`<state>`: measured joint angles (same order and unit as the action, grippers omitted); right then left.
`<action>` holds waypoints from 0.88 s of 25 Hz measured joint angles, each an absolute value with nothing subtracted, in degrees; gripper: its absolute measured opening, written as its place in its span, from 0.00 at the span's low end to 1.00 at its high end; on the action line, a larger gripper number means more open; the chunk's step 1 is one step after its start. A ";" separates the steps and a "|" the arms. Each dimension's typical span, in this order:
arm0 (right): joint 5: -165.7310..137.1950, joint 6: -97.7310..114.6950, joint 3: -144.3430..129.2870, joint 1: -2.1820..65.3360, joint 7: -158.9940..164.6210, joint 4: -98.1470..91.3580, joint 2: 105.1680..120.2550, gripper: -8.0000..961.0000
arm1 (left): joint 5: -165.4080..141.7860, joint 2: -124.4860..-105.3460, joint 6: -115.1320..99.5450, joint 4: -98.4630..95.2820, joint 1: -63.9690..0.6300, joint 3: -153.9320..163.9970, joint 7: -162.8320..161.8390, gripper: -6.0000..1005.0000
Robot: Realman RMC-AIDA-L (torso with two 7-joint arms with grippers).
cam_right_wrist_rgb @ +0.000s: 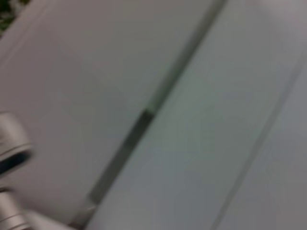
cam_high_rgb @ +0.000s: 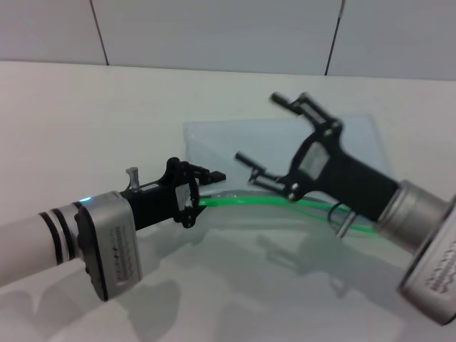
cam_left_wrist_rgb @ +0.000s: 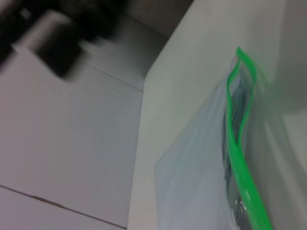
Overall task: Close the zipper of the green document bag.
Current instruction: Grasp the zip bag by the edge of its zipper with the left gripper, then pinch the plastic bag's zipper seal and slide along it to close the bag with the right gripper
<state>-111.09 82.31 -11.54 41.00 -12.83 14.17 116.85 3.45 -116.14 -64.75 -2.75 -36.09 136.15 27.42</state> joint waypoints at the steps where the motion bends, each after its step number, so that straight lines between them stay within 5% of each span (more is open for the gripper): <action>1: -112.30 81.29 -11.55 41.45 -13.26 14.29 116.90 0.91 | 3.59 -116.09 -65.10 -2.75 -36.23 136.14 26.78 0.06; 22: -116.88 68.90 -9.21 44.04 -28.42 19.83 117.23 0.91 | 6.50 -114.25 -70.99 -1.92 -36.64 136.14 20.91 0.06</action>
<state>-116.88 68.90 -9.21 44.04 -28.42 19.83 117.23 6.50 -114.25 -70.99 -1.92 -36.64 136.14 20.91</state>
